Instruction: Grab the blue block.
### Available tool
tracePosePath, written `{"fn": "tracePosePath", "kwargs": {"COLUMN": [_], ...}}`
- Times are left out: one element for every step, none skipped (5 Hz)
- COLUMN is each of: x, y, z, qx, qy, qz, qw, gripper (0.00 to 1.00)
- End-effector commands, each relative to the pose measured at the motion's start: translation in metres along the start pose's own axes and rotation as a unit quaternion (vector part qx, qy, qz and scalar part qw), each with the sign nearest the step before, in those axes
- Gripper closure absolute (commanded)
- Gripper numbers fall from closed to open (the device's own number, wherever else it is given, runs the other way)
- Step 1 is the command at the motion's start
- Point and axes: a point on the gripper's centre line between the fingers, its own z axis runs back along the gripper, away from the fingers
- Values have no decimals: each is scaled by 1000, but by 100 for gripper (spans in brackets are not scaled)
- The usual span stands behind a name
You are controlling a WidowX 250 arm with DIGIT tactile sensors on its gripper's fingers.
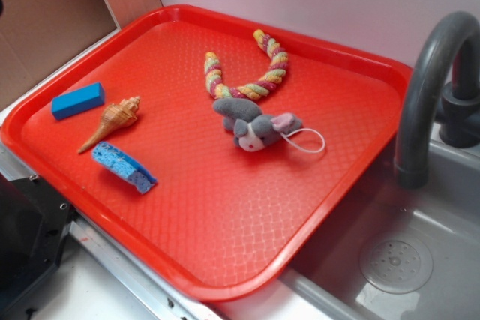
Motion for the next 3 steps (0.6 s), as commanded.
{"fn": "tracePosePath", "kwargs": {"x": [6, 8, 5], "y": [43, 50, 55], "z": [-44, -69, -90], "qx": [26, 46, 59], "qy": [22, 52, 76], "qz": [-40, -57, -72], "qw": [999, 996, 993], "gripper": [0, 0, 0]}}
